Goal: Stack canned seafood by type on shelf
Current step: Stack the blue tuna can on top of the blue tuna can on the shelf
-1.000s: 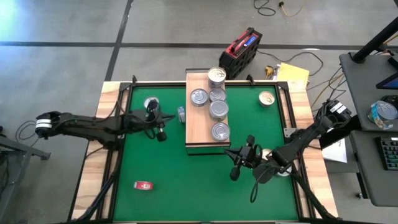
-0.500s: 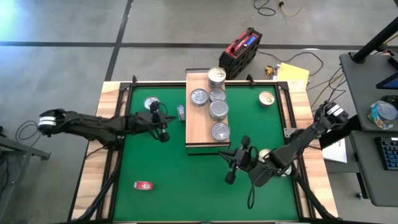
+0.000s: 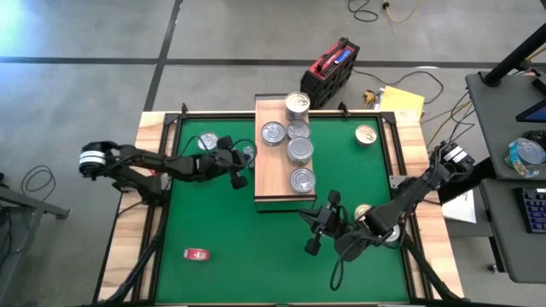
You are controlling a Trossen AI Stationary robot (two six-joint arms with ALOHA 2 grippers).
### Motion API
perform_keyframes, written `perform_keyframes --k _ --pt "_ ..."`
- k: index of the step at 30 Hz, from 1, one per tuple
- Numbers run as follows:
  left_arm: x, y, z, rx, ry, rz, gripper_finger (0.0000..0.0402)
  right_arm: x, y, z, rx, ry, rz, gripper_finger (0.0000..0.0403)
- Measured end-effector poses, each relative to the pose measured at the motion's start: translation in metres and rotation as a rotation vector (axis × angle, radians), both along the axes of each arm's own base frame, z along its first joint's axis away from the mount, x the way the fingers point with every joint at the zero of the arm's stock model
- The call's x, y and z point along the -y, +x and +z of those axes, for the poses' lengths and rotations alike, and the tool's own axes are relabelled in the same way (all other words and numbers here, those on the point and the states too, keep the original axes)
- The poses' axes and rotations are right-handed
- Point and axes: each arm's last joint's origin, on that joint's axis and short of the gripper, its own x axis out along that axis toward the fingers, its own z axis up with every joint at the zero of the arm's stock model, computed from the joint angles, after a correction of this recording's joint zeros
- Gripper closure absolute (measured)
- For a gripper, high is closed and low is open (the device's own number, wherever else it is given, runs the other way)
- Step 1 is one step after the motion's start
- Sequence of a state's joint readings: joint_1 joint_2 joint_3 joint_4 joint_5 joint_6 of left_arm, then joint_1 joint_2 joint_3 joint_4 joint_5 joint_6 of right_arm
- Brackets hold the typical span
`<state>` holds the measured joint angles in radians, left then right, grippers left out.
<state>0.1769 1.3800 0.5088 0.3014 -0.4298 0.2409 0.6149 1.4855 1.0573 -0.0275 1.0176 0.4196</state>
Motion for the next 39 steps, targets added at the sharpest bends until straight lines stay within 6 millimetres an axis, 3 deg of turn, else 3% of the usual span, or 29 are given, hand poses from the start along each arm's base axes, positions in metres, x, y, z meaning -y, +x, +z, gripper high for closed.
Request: perform_keyframes --k 8,17,26,32,39 --pt "-0.004 0.004 -0.007 -0.046 -0.024 0.026 0.0401 0.000 0.000 -0.002 -0.006 0.004 0.001 0.0390" --pt "-0.002 -0.025 -0.013 -0.234 -0.081 0.228 0.0401 0.000 -0.001 -0.004 -0.013 0.009 -0.003 0.0390" --pt "0.001 -0.036 0.018 -0.108 -0.066 0.207 0.0401 0.001 -0.001 -0.005 -0.022 0.002 -0.003 0.0390" --pt "0.003 -0.037 0.035 -0.030 -0.083 0.016 0.0401 0.001 -0.001 -0.006 -0.030 -0.003 -0.003 0.0390" --pt "-0.017 -0.035 0.046 0.002 -0.033 0.032 0.0401 0.001 -0.002 -0.006 -0.033 -0.005 -0.003 0.0390"
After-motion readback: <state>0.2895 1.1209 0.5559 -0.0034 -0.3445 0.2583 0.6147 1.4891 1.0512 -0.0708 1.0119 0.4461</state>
